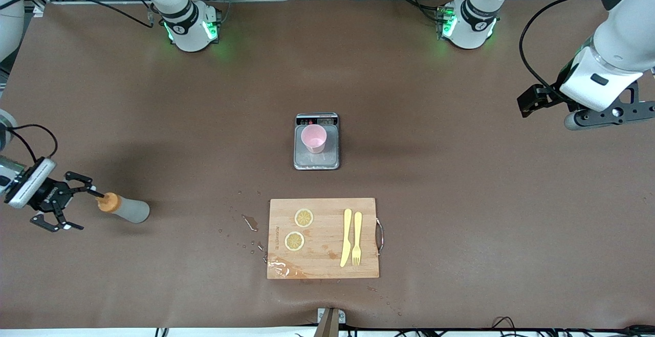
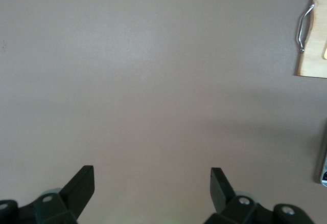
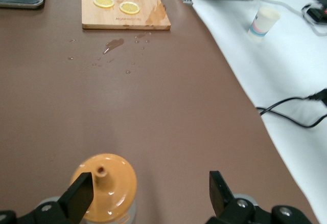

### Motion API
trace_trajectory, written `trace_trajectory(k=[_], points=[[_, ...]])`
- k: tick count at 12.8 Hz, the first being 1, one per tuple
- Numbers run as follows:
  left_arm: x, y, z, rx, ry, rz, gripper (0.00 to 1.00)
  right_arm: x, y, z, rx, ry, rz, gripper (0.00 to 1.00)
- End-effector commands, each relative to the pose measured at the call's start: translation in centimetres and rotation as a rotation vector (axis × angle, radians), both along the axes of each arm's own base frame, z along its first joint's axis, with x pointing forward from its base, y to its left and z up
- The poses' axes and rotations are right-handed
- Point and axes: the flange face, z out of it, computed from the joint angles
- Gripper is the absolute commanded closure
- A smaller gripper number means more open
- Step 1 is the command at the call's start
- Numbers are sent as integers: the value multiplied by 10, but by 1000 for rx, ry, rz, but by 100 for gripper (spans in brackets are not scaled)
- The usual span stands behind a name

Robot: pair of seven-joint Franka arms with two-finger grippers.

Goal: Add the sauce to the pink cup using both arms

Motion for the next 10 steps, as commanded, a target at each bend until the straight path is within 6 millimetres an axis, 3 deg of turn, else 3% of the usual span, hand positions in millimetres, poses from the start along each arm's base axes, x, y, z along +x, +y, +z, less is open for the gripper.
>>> trace_trajectory(k=[1,3,6,8,10], points=[[-4,-2,4,29,-3,1,0,-6,9,53,-39,94,-29,0],[-4,-3,3,29,-2,-2,0,-3,27,77,-71,169,-95,0],[-3,-4,2,28,-2,-3,0,12,77,102,-144,254,-144,0],[-3,-3,2,28,-3,-1,0,10,109,123,-222,300,-183,0],[-3,-1,5,28,-6,-2,0,-2,127,143,-315,343,-228,0]])
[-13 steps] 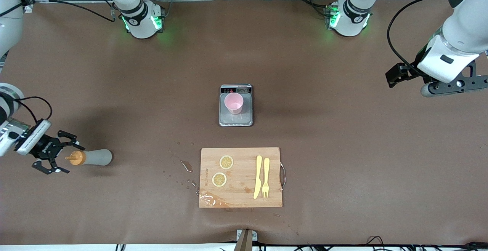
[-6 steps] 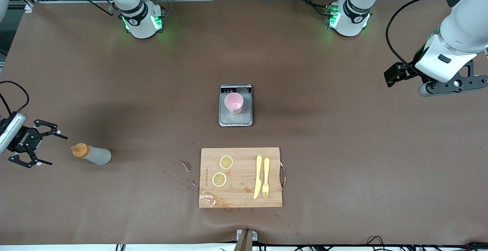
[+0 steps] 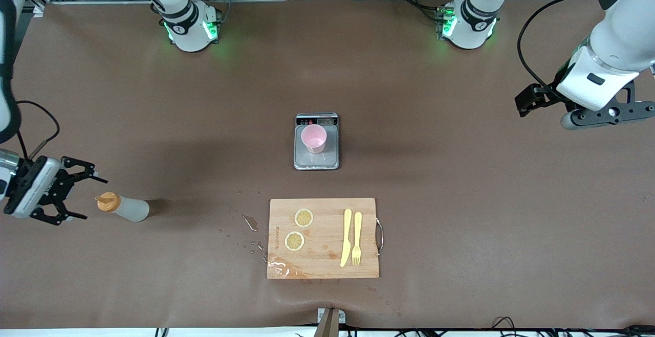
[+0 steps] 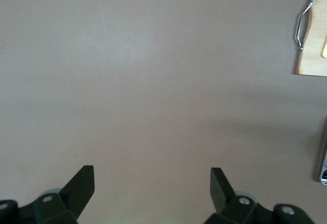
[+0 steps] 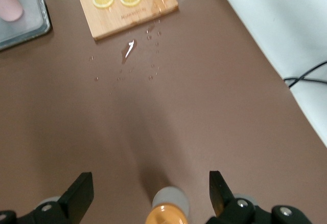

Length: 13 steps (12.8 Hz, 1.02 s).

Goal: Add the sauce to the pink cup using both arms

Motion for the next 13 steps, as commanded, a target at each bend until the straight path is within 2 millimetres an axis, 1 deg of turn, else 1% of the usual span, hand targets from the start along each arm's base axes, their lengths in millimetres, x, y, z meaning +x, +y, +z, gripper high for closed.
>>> trace_trajectory(k=[1,2,3,4,5,6,8,9,10,11,13], points=[[-3,3,7,26,-10,-2,0,-31,18,33,-92,61,-72,0],[-3,3,9,25,-13,-5,0,-50,27,40,-109,101,-131,0],[-3,3,10,25,-15,-1,0,-65,34,50,-138,133,-206,0],[-4,1,11,25,-18,1,0,-76,38,59,-161,157,-256,0],[-5,1,13,25,-20,2,0,-82,38,64,-163,190,-302,0],[-7,1,16,26,-26,1,0,-86,35,74,-167,197,-350,0],[-7,5,19,25,-31,-3,0,-98,31,99,-187,206,-478,0],[-8,8,22,25,-35,1,0,-106,32,108,-188,245,-570,0],[-10,11,27,26,-44,4,0,-112,34,113,-182,288,-657,0],[-10,14,28,26,-46,11,0,-118,37,121,-176,327,-756,0],[-9,25,29,22,-45,9,0,-124,44,128,-174,419,-957,0]])
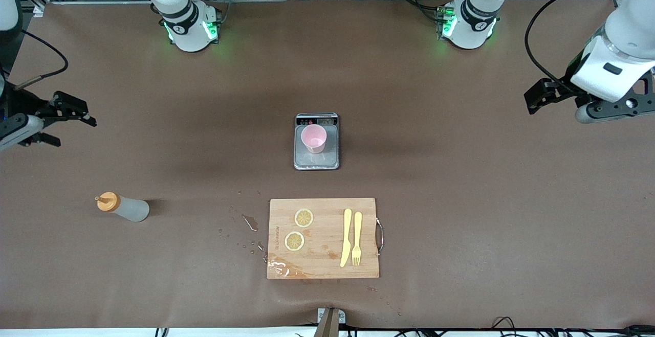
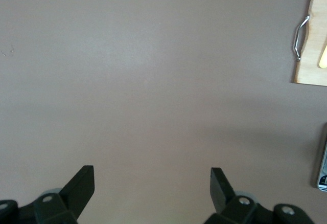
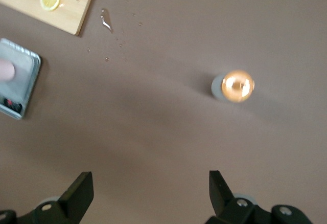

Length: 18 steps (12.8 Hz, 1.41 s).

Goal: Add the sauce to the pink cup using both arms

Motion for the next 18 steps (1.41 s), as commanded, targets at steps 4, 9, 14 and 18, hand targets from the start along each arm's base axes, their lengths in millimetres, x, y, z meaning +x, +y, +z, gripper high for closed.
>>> trace_trajectory(k=[4,9,14,18], points=[[-4,17,13,15,-8,-40,0,-29,30,66,-143,63,-358,0],[-10,29,19,-78,25,-4,0,-33,7,86,-171,25,-381,0],[-10,37,18,-92,39,16,0,-38,6,109,-174,13,-377,0],[-6,38,23,-83,25,15,0,-47,11,111,-176,54,-369,0]])
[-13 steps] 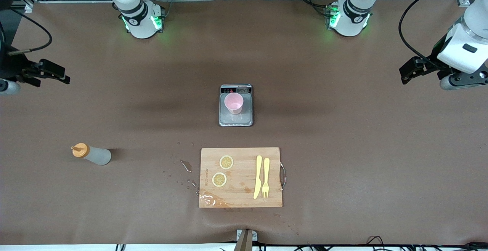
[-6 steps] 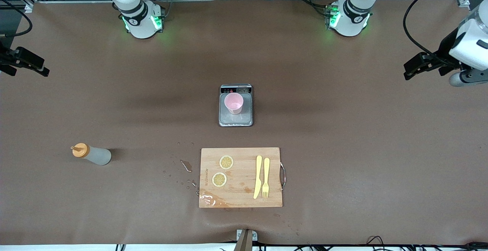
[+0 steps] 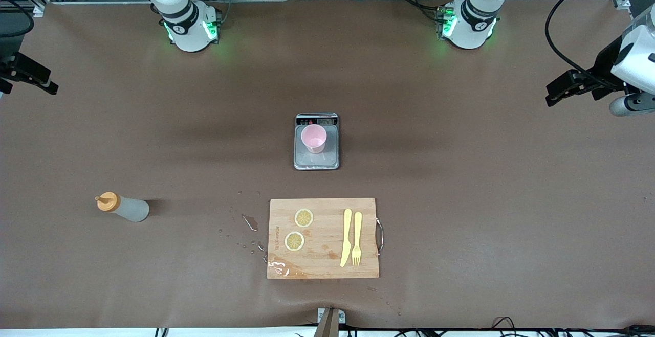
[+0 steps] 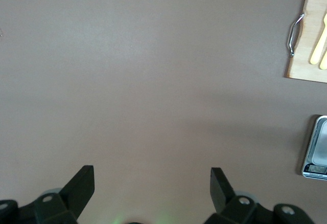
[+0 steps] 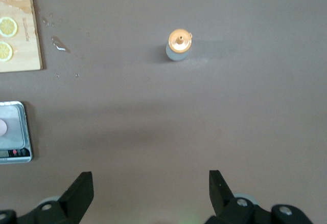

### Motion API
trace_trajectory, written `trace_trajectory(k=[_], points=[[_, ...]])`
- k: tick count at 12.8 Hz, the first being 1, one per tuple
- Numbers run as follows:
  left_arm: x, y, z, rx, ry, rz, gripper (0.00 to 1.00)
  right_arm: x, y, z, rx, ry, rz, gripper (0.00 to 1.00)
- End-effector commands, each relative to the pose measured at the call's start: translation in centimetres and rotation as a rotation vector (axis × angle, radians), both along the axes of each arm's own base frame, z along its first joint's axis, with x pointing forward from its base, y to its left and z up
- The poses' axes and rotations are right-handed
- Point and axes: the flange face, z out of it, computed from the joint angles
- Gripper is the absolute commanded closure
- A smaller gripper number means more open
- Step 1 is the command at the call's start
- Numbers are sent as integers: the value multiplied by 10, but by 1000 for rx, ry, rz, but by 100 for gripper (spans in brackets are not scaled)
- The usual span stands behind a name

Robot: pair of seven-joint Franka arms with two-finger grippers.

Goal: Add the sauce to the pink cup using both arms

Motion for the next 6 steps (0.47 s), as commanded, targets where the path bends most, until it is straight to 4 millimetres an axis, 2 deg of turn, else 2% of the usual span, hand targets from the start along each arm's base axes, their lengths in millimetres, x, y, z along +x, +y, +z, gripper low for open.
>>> trace_trajectory(k=[1,3,6], points=[[-2,2,11,-8,-8,-15,0,-7,3,8,-17,13,2,0],[-2,1,12,-7,-10,-15,0,-7,-2,8,-18,13,-7,0],[0,3,8,-4,-4,-13,0,-10,-21,8,-16,16,-30,0]])
